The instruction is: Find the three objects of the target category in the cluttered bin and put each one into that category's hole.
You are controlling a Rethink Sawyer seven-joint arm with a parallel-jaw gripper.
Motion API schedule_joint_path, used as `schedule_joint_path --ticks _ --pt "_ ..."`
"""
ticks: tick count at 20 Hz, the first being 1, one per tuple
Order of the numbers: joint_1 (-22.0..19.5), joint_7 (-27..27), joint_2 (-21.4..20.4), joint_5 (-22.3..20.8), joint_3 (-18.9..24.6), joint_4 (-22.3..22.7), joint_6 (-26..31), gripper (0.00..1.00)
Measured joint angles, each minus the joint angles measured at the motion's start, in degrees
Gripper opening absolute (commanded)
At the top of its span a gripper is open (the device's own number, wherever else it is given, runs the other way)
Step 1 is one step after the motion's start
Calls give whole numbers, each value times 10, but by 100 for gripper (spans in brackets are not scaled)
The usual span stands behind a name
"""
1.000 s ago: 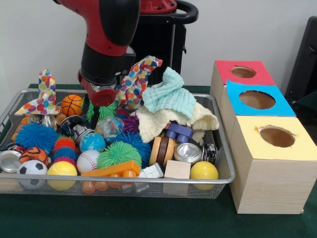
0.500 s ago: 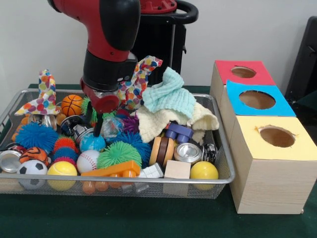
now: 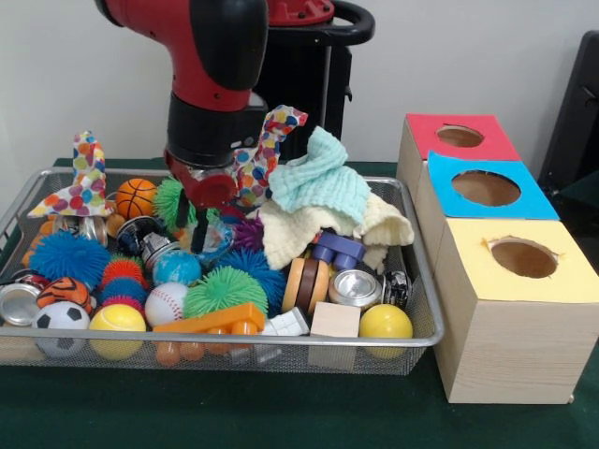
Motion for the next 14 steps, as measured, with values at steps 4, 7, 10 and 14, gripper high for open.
schedule_joint_path --ticks 4,7,10,14 --pt "-21 0 -26 -25 -1 27 1 100" --pt "-40 0 -49 -44 -1 49 6 100" --pt "-61 0 -68 -61 -1 72 7 100" --pt "-78 0 -74 -73 -1 86 6 100"
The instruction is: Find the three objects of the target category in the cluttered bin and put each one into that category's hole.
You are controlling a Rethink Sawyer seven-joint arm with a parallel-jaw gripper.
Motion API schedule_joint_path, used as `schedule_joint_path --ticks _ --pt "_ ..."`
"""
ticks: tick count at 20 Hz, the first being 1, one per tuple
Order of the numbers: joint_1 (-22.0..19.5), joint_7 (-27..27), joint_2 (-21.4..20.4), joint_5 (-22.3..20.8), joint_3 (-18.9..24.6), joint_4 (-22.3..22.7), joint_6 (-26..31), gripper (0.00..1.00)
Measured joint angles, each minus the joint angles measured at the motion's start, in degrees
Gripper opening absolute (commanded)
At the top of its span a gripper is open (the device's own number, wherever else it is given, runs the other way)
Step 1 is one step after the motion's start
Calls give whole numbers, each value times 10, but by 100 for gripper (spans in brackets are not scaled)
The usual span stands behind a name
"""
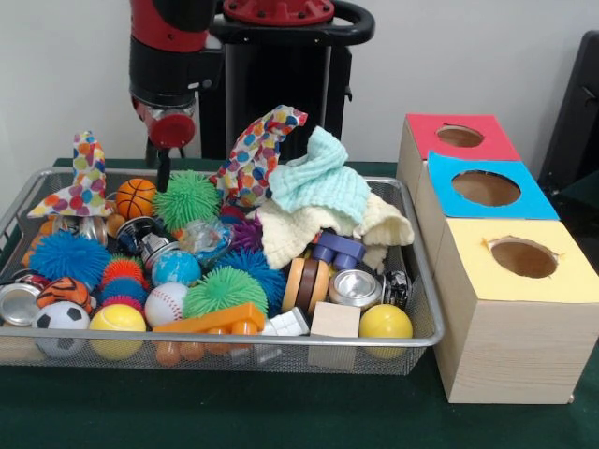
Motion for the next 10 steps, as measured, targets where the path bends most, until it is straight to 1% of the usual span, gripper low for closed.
schedule_joint_path --ticks 4,10 --pt "-3 0 8 0 1 3 0 100" --pt "11 0 32 0 8 3 -5 100"
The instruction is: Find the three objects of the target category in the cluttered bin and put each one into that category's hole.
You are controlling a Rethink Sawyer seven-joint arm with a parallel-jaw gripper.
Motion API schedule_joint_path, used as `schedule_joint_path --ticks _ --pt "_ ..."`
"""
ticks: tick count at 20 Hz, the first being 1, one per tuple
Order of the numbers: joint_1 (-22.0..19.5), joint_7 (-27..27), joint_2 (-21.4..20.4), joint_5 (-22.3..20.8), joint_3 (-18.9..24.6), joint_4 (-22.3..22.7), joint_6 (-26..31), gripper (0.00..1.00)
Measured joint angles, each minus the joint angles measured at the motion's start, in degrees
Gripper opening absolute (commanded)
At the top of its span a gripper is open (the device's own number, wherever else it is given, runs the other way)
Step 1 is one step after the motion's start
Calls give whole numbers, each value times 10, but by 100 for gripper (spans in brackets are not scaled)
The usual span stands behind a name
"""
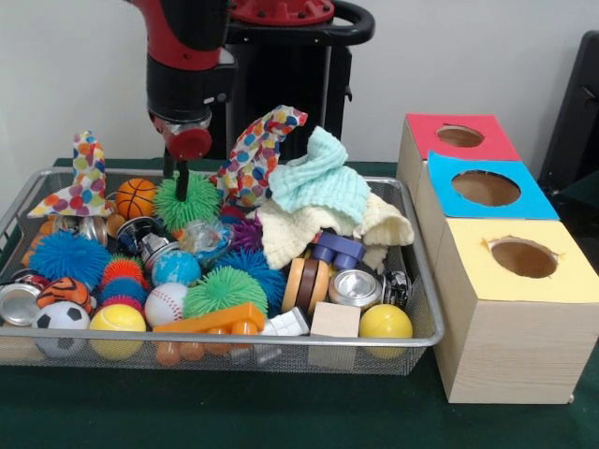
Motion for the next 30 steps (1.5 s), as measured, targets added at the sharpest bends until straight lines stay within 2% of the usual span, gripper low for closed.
schedule_joint_path --ticks 8,18,21,26,30 --pt "18 0 16 0 18 0 -21 100" --pt "22 0 0 3 24 0 -16 100" --pt "25 0 -14 6 24 0 0 100" --pt "35 0 -52 10 24 -1 58 100" --pt "38 0 -56 13 23 -10 71 100"
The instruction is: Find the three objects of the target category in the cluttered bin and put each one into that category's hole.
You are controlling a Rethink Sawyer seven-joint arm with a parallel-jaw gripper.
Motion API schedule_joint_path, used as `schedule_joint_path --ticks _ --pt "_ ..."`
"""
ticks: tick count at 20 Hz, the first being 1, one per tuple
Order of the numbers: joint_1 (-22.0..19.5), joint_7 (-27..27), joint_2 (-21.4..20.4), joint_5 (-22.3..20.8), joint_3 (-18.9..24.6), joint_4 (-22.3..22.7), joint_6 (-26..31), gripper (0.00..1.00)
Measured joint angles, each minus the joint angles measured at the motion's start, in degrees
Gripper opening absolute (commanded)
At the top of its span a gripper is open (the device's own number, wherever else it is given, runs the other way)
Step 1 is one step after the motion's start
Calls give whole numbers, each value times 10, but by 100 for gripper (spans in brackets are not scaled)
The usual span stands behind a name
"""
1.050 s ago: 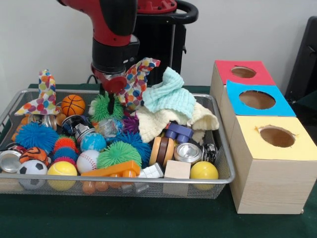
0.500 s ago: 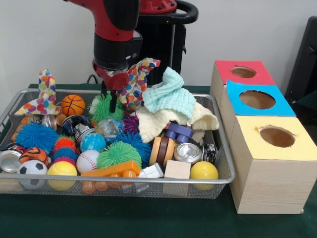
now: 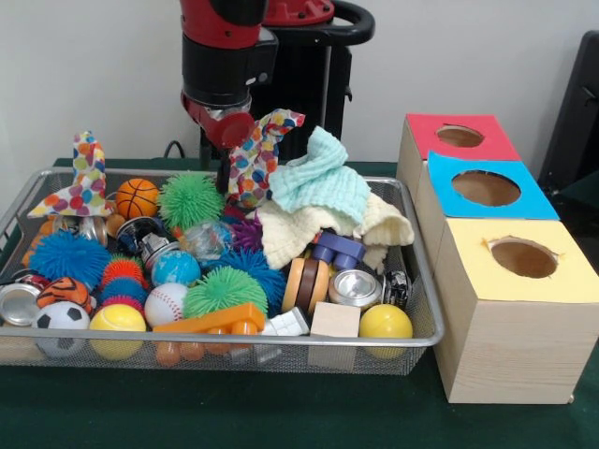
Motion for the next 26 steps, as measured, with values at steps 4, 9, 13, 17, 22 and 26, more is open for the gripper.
schedule_joint_path --ticks 4,9,13,17,22,26 --pt "12 0 21 11 -6 -38 0 100" --pt "27 0 60 27 -15 -87 0 100" --pt "38 0 103 46 -27 -132 -7 100" --pt "48 0 150 66 -41 -177 -12 100" --pt "49 0 161 72 -55 -192 -12 100" --pt "49 0 156 72 -58 -190 -11 100"
